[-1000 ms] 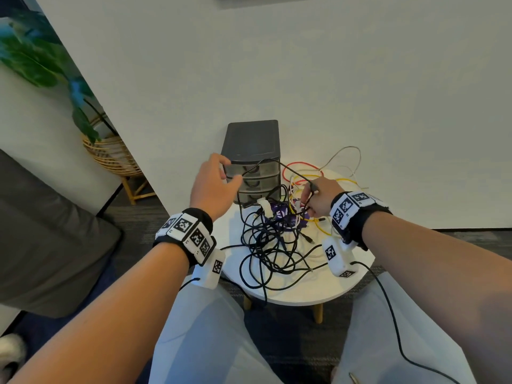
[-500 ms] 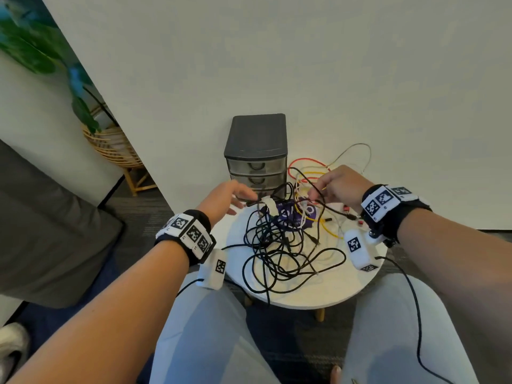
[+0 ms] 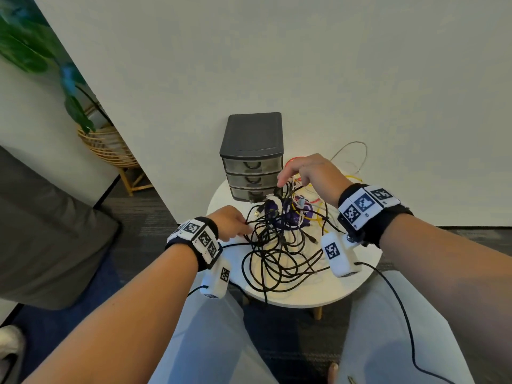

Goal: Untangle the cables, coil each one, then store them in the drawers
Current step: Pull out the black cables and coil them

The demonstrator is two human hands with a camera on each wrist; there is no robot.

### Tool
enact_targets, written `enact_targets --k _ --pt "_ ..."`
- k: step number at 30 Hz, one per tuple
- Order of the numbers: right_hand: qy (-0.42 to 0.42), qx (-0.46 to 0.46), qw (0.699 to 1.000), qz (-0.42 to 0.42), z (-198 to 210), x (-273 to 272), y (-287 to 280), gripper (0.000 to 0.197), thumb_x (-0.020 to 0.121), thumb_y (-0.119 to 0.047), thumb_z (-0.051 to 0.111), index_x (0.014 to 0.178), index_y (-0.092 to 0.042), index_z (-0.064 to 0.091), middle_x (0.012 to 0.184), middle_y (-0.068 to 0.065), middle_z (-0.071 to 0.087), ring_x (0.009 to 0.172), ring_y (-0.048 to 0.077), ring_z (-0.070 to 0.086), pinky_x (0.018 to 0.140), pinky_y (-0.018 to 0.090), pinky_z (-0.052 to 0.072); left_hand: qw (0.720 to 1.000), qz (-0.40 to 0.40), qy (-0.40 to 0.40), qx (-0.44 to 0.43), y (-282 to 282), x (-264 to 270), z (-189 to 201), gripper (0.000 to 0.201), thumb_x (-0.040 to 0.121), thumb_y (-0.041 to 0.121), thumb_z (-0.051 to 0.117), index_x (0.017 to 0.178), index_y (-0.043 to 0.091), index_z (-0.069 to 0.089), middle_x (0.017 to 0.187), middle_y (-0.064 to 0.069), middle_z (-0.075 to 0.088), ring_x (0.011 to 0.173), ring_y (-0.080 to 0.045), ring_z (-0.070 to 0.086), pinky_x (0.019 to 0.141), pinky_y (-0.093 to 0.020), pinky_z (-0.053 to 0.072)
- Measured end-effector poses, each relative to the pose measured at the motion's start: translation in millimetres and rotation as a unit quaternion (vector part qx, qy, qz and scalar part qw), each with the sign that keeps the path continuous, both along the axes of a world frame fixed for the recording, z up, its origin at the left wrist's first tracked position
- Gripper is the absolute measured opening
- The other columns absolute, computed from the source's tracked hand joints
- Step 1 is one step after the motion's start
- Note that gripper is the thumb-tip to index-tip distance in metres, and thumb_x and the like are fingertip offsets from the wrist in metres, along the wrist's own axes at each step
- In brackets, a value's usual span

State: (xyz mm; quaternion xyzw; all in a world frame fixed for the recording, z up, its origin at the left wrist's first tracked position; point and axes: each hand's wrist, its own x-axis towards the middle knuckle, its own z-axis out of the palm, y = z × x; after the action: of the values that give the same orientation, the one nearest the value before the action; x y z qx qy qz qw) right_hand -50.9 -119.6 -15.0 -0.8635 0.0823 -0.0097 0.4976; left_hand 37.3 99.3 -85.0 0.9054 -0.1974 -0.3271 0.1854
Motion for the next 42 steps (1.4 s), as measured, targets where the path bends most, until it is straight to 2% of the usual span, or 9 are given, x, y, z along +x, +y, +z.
enact_targets --k 5,11,14,19,24,28,32,35,42 --pt "0.056 -0.206 0.972 0.096 -9 -8 -1 0.015 0.093 -0.022 0.063 0.086 -0.018 0.076 0.104 0.005 0.072 0.098 0.026 0.064 0.088 0.038 0.050 0.993 0.014 0.000 -0.120 3 0 31 0.031 0.097 0.043 0.064 0.087 0.014 0.064 0.082 -0.003 0.063 0.073 -0.014 0.057 0.065 -0.025 0.049" --pt "0.086 -0.275 0.957 -0.019 -12 -18 -20 0.024 0.083 -0.009 0.062 0.075 -0.031 0.065 0.096 -0.010 0.067 0.102 0.021 0.063 0.096 0.044 0.050 0.973 -0.010 -0.076 -0.218 -4 -12 80 0.032 0.100 0.041 0.061 0.087 0.012 0.063 0.077 -0.002 0.067 0.066 -0.009 0.062 0.058 -0.019 0.049" --pt "-0.025 -0.237 0.970 -0.057 3 -18 -16 0.026 0.080 -0.006 0.059 0.084 -0.031 0.060 0.103 -0.007 0.064 0.102 0.022 0.059 0.097 0.047 0.047 0.959 -0.026 -0.109 -0.259 -12 -19 96 0.029 0.102 0.038 0.058 0.085 0.014 0.060 0.075 -0.003 0.070 0.064 -0.009 0.064 0.059 -0.020 0.047" --pt "-0.163 -0.189 0.968 -0.025 45 -13 4 0.037 0.086 -0.002 0.058 0.114 -0.025 0.064 0.107 -0.003 0.055 0.087 0.010 0.053 0.075 0.018 0.038 0.919 -0.019 -0.177 -0.353 -25 -30 114 0.022 0.106 0.027 0.051 0.092 0.011 0.059 0.076 0.001 0.066 0.056 0.001 0.056 0.058 -0.011 0.044" --pt "-0.051 -0.287 0.951 0.105 71 -6 9 0.021 0.098 -0.028 0.062 0.115 -0.019 0.069 0.106 0.004 0.063 0.096 0.020 0.057 0.082 0.035 0.044 0.901 -0.063 -0.199 -0.381 -27 -35 114 0.016 0.105 0.025 0.053 0.090 0.021 0.058 0.077 0.001 0.066 0.076 -0.026 0.065 0.077 -0.040 0.053" --pt "-0.081 -0.315 0.941 0.096 67 -2 9 0.020 0.099 -0.027 0.061 0.097 -0.012 0.074 0.092 0.006 0.069 0.089 0.024 0.063 0.076 0.034 0.044 0.911 -0.071 -0.198 -0.356 -26 -44 112 0.020 0.105 0.030 0.051 0.090 0.021 0.059 0.084 -0.005 0.066 0.076 -0.023 0.060 0.075 -0.036 0.048" --pt "-0.180 -0.276 0.943 0.056 69 -2 13 0.018 0.095 -0.028 0.067 0.088 -0.014 0.074 0.079 -0.001 0.069 0.075 0.014 0.060 0.066 0.022 0.040 0.948 0.038 -0.108 -0.296 -21 -44 108 0.060 0.104 0.062 0.026 0.100 0.017 0.065 0.108 -0.001 0.068 0.101 -0.013 0.062 0.081 -0.028 0.040" --pt "-0.202 -0.254 0.945 0.050 73 -4 17 0.018 0.095 -0.030 0.067 0.086 -0.015 0.074 0.078 -0.005 0.070 0.074 0.006 0.062 0.068 0.019 0.043 0.957 0.084 -0.029 -0.277 -23 -48 104 0.084 0.096 0.075 0.007 0.108 0.018 0.068 0.114 -0.004 0.068 0.113 -0.017 0.060 0.094 -0.039 0.038" --pt "-0.203 -0.187 0.960 0.053 84 -8 22 0.012 0.091 -0.020 0.069 0.084 -0.010 0.069 0.078 -0.002 0.068 0.073 0.013 0.061 0.070 0.026 0.048 0.954 0.065 0.045 -0.288 -25 -48 100 0.098 0.090 0.080 -0.005 0.117 0.027 0.073 0.123 -0.003 0.070 0.095 -0.023 0.074 0.089 -0.041 0.054"
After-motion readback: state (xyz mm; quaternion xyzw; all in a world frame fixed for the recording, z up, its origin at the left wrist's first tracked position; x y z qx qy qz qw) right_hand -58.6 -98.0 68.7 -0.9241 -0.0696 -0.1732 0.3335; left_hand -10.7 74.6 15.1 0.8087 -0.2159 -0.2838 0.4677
